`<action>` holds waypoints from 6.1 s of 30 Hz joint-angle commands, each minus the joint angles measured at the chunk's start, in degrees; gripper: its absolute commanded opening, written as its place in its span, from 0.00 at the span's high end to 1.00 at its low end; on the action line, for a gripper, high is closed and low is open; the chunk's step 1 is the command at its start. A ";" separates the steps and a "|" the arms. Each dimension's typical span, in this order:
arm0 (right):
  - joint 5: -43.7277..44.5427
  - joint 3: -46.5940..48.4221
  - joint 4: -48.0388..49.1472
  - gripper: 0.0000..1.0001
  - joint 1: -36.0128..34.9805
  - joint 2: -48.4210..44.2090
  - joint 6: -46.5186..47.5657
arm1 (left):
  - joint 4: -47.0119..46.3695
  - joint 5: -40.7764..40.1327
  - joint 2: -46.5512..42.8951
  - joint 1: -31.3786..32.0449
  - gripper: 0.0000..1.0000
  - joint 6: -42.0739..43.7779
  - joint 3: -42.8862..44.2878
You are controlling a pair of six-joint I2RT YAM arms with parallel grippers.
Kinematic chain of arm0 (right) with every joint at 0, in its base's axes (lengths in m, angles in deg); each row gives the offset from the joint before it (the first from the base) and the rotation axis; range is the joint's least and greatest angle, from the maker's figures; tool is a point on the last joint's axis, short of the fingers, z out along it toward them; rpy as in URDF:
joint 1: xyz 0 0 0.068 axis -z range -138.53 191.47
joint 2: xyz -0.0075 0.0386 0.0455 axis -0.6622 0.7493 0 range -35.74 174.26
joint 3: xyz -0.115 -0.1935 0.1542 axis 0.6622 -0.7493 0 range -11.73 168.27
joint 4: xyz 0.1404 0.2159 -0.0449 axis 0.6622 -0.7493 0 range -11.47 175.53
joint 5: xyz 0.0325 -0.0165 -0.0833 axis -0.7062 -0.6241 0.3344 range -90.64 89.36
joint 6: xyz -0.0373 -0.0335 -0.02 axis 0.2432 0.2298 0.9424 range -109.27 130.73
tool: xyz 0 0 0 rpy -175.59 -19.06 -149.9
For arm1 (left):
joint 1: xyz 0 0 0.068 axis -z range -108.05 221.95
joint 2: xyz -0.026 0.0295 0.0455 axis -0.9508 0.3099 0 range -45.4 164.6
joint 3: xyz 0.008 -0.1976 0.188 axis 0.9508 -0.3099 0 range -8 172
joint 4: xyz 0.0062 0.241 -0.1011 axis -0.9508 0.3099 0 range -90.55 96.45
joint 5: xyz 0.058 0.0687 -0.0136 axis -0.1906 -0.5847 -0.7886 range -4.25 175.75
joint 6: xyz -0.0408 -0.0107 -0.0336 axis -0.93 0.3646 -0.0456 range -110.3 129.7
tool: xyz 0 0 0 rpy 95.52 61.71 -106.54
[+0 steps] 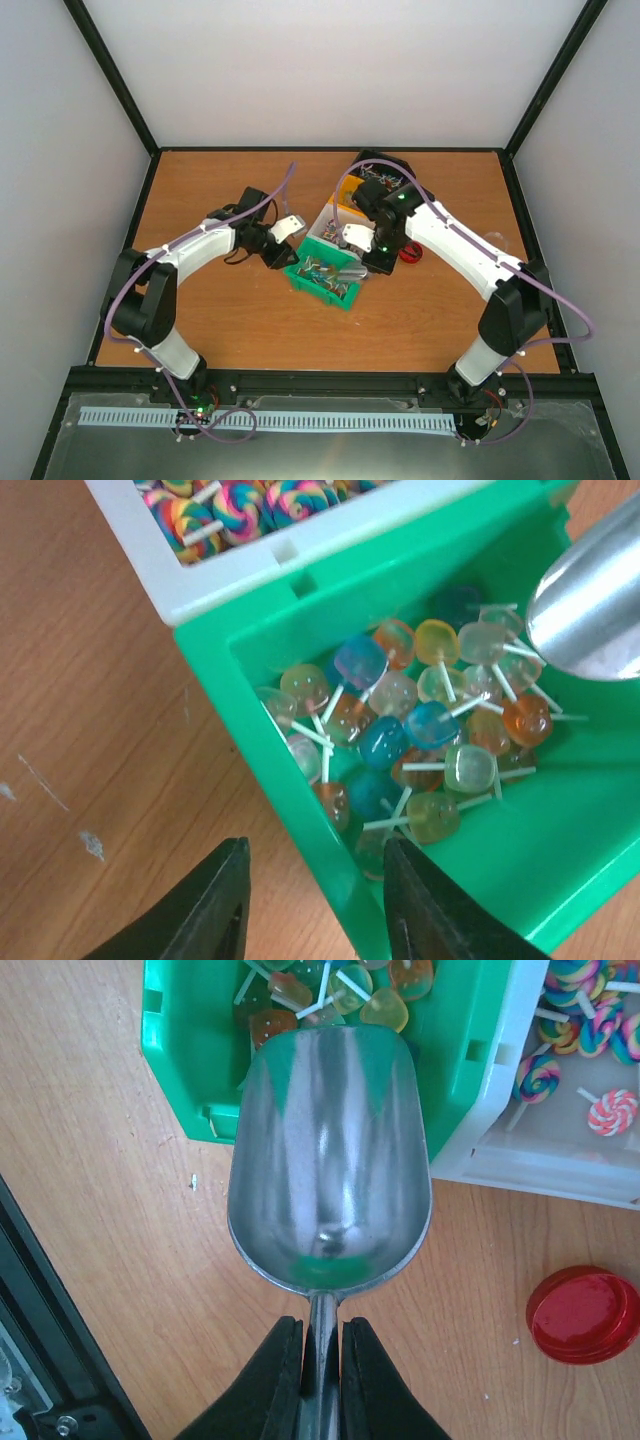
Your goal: Pack the candies
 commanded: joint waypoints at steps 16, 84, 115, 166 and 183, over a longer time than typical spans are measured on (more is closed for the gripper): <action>3.50 9.64 -6.42 0.97 -3.05 15.35 -2.48 | -1.99 4.06 -1.98 1.48 0.76 1.11 -3.77; -10.21 -19.20 15.31 0.97 7.66 -8.43 1.42 | 2.61 6.31 -5.83 -1.22 0.74 -0.25 -3.50; 3.02 0.21 -8.36 0.97 1.58 9.88 -4.32 | -2.91 2.48 -8.63 6.86 0.91 -4.68 -7.97; -4.57 -2.31 15.81 0.97 2.74 15.17 -9.30 | 1.83 11.54 -9.01 5.55 0.95 -3.52 -5.16; -3.10 -1.12 13.72 0.97 2.73 14.05 -10.66 | 1.29 11.60 7.32 -2.76 0.82 -3.59 5.56</action>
